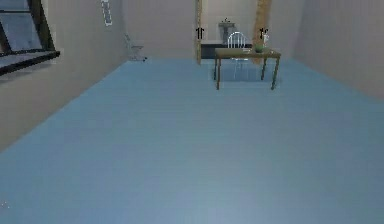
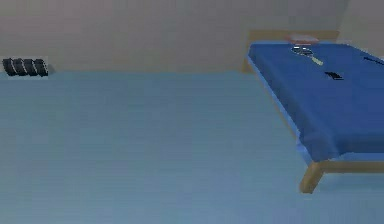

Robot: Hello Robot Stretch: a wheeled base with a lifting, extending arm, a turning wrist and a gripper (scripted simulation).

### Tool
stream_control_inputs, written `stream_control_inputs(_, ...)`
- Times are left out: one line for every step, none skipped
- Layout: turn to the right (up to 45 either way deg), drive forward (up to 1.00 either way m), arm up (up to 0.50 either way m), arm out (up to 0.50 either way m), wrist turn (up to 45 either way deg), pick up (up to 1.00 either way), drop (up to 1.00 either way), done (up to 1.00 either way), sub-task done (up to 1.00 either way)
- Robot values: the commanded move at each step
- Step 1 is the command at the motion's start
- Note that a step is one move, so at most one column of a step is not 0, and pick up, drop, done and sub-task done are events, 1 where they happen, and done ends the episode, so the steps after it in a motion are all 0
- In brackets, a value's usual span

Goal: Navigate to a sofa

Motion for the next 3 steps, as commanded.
stream_control_inputs(0.0, 1.00, 0.00, 0.00, 0.0, 0.00, 0.00, 0.00, 0.00)
stream_control_inputs(0.0, 1.00, 0.00, 0.00, 0.0, 0.00, 0.00, 0.00, 0.00)
stream_control_inputs(0.0, 1.00, 0.00, 0.00, 0.0, 0.00, 0.00, 0.00, 0.00)
